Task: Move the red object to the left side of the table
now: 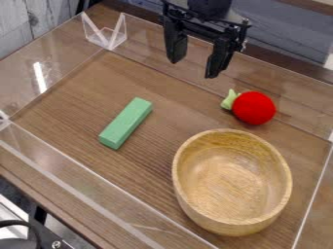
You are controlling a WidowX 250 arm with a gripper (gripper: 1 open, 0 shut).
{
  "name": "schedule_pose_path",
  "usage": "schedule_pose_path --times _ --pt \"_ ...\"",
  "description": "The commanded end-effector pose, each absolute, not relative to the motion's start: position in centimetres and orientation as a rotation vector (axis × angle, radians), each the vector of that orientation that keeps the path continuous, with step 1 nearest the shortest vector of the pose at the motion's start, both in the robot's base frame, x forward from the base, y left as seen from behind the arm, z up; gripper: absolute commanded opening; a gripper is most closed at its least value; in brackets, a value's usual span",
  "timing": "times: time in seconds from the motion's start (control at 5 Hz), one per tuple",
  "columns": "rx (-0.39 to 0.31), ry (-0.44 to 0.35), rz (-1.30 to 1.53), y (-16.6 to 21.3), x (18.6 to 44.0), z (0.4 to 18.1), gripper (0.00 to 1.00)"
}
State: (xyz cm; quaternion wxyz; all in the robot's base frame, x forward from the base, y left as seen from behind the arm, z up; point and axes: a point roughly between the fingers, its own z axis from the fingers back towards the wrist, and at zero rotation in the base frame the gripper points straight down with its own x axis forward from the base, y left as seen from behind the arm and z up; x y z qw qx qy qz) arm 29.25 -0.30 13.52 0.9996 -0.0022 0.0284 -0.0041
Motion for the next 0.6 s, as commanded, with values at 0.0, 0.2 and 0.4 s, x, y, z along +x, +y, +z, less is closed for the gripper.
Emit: schedule_pose_path --times 0.0,0.2,0.4 --pt "-0.007 0.066 -0.088 -1.7 29.5 12.4 1.0" --pt "-0.005 0.053 -0.338 -4.1 30.4 12.1 1.0" --pt "0.003 0.038 -0.58 -7.2 31.6 11.9 1.0"
